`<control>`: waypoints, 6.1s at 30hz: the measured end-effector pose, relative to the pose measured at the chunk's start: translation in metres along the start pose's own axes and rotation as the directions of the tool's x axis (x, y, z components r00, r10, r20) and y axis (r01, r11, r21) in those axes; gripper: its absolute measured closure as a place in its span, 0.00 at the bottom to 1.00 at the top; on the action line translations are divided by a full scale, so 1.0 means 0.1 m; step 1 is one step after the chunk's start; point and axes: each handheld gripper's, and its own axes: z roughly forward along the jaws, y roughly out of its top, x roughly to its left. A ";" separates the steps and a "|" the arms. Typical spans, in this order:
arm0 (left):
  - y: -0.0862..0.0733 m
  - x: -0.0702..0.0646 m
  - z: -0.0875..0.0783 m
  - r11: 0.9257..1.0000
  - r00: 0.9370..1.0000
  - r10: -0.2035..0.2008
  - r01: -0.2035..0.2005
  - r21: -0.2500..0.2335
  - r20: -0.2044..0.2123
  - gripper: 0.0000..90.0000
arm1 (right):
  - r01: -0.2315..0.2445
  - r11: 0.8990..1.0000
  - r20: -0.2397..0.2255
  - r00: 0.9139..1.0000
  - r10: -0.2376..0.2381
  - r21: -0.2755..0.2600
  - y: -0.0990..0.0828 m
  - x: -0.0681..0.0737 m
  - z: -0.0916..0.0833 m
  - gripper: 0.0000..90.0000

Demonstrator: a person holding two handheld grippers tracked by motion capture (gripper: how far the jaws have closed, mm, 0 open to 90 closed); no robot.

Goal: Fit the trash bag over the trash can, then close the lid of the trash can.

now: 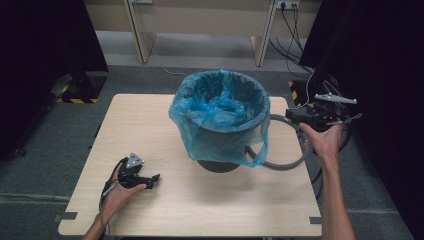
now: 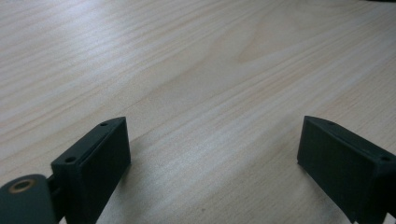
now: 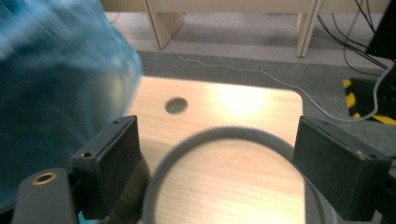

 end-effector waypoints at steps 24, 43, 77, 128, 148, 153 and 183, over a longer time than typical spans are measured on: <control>0.00 0.00 0.00 1.000 1.000 -0.004 0.004 0.001 -0.006 0.09 | -0.148 0.983 0.176 0.976 0.127 0.109 -1.07 -0.64 0.34 0.23; 0.00 0.00 0.00 1.000 1.000 -0.007 0.007 0.002 -0.012 0.09 | -0.223 0.959 0.275 0.946 0.170 0.175 -1.49 -0.93 0.60 0.54; -0.01 0.00 -0.01 1.000 1.000 -0.011 0.011 0.002 -0.015 0.09 | -0.275 0.950 0.384 0.901 0.200 0.151 -1.17 -1.25 0.25 0.87; -0.01 0.00 -0.01 1.000 1.000 -0.014 0.014 0.002 -0.018 0.09 | -0.110 0.992 0.068 0.991 0.114 -0.069 0.89 -0.21 -0.37 0.87; -0.01 0.00 -0.01 1.000 1.000 -0.016 0.016 0.000 -0.017 0.09 | 0.064 0.991 -0.088 0.995 -0.053 0.118 1.14 0.83 0.35 0.87; -0.01 0.00 -0.01 1.000 1.000 -0.016 0.016 0.000 -0.017 0.09 | 0.094 0.979 -0.102 0.992 -0.076 0.181 1.11 0.93 0.47 0.87; 1.05 0.04 -0.75 0.938 0.958 -0.162 0.223 -0.264 0.236 0.16 | 0.143 0.983 -0.135 0.983 -0.128 0.113 1.03 0.89 0.51 0.61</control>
